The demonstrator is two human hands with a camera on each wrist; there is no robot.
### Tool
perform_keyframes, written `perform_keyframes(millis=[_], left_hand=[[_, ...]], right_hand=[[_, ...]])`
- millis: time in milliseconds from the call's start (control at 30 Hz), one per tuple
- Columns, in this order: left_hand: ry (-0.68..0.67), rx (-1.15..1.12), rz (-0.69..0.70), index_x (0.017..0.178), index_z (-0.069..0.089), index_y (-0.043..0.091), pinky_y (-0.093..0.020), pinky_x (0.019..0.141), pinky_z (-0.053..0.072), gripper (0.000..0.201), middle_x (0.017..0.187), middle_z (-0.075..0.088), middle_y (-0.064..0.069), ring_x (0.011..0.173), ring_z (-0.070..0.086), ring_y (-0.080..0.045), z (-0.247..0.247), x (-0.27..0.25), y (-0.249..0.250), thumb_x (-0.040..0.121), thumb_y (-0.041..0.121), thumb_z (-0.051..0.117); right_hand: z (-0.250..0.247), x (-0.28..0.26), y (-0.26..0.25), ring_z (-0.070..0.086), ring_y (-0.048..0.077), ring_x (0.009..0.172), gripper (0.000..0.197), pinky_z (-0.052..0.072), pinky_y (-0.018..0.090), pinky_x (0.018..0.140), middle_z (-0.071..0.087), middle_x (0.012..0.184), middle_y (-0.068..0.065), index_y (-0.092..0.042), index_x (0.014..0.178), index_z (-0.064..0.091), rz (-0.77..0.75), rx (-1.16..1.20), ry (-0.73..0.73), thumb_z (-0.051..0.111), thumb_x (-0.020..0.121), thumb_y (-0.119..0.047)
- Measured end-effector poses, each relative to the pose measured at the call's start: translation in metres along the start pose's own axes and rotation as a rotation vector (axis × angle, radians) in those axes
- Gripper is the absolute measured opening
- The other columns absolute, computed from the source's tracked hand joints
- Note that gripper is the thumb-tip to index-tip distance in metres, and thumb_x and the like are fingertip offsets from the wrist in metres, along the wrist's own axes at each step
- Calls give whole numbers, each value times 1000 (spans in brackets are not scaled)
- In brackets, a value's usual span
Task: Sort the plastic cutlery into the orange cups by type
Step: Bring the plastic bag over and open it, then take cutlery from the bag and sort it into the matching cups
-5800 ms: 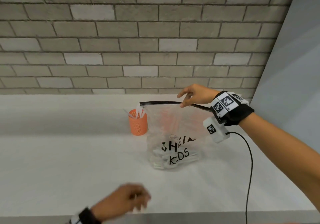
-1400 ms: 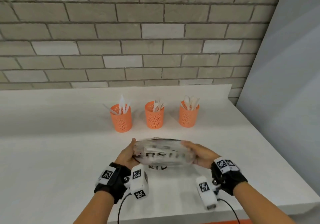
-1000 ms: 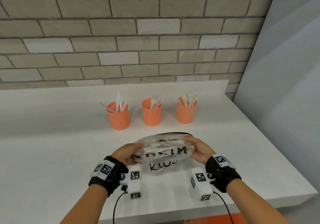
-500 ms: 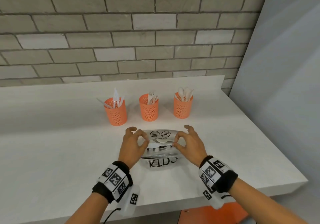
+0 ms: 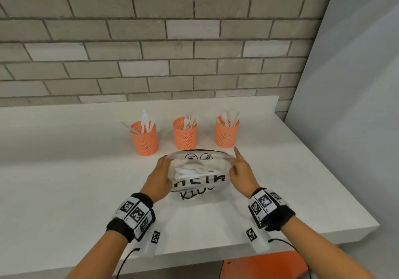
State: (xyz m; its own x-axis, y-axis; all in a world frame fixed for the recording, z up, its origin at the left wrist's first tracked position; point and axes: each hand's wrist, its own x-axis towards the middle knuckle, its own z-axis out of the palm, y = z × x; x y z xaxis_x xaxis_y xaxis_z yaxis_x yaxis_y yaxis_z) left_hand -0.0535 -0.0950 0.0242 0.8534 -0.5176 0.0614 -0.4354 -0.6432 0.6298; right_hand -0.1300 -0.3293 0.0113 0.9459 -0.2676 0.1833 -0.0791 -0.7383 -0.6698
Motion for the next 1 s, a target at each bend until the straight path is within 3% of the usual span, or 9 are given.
perform_keyframes(millis=[133, 233, 333, 367, 433, 533, 667, 767, 1000], left_hand=[[-73, 156, -31, 145, 23, 12, -38, 102, 41, 65, 157, 11, -10, 126, 45, -31, 11, -8, -13, 85, -1, 43], [-89, 423, -116, 144, 23, 20, -43, 107, 35, 64, 158, 3, -9, 140, 26, -28, 19, -13, -17, 86, 12, 47], [17, 391, -101, 139, 32, 19, -36, 85, 48, 65, 155, 9, -11, 133, 34, -31, 20, -13, -7, 79, 2, 50], [22, 375, -103, 138, 33, 20, -32, 73, 49, 67, 154, 12, -10, 125, 42, -31, 20, -13, -5, 77, -1, 50], [-8, 380, -129, 138, 30, 23, -29, 60, 42, 70, 149, 20, -10, 104, 56, -30, 21, -10, -2, 76, -3, 50], [-46, 370, -164, 142, 22, 23, -33, 60, 43, 73, 131, 39, -11, 82, 60, -33, 19, -6, 3, 79, -2, 49], [-81, 318, -142, 146, 14, 22, -40, 76, 48, 79, 123, 44, -13, 95, 59, -37, 11, 0, 10, 80, -5, 49], [-102, 306, -115, 147, 13, 21, -38, 81, 48, 82, 126, 43, -14, 100, 58, -35, 3, 6, 14, 80, -7, 49], [-92, 287, -119, 145, 20, 22, -34, 88, 46, 78, 123, 44, -14, 104, 57, -34, -3, 17, 16, 80, -10, 46]], right_hand=[[9, -19, 10, 44, 23, 132, 47, 40, 21, 96, -10, 156, 3, -4, 137, 40, -51, -41, -137, 36, 91, 6], [13, -24, 16, 58, 26, 107, 46, 45, 24, 80, -9, 157, 6, -15, 135, 39, -28, -209, -271, 40, 91, -1], [14, -20, 3, 47, 37, 124, 44, 44, 39, 95, 31, 146, 26, -13, 114, 61, -87, -466, -68, 65, 73, 0], [12, -20, -8, 59, 35, 107, 44, 51, 38, 81, 54, 125, 24, -13, 100, 68, -158, -550, -7, 76, 58, 0], [13, -21, -26, 62, 21, 75, 43, 48, 27, 58, 63, 87, 8, -13, 86, 72, -300, -666, -10, 83, 46, -1], [26, -14, -37, 56, 29, 101, 37, 47, 31, 77, 55, 111, 13, -2, 119, 57, -339, -498, -306, 58, 82, 3], [38, 5, -41, 25, 30, 140, 75, 25, 33, 115, 25, 152, 17, -1, 145, 23, -182, -377, -518, 65, 84, -11], [42, 26, -43, 29, 28, 138, 94, 23, 32, 115, 31, 150, 16, -5, 146, 20, -104, -382, -542, 77, 73, -23], [48, 59, -50, 47, 27, 126, 77, 40, 34, 105, 50, 137, 11, -8, 134, 41, 63, -464, -659, 79, 71, -29]])
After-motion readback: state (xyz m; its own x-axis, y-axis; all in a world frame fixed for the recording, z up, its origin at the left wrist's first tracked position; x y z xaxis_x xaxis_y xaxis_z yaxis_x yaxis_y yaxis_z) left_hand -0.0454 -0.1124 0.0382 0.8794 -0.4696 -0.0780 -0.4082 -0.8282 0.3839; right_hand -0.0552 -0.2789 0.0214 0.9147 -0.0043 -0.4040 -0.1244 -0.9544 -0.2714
